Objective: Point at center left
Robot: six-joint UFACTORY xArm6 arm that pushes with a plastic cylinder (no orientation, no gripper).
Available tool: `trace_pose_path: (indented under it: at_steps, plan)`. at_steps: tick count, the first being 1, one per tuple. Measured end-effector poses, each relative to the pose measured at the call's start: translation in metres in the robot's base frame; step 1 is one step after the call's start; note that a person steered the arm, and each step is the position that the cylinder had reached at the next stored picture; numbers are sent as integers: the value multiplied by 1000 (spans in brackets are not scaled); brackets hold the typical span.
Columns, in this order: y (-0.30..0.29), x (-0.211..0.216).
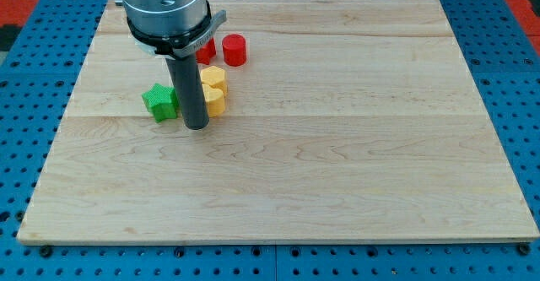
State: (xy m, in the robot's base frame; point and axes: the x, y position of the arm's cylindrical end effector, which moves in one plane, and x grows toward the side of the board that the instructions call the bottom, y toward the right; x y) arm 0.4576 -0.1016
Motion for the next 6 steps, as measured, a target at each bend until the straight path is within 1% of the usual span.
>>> trace_pose_path:
  at_steps: [2,3,4,5,6]
  plan:
    - [3,3]
    - [8,45]
    - [-36,27]
    - [-109,6]
    - [-148,1]
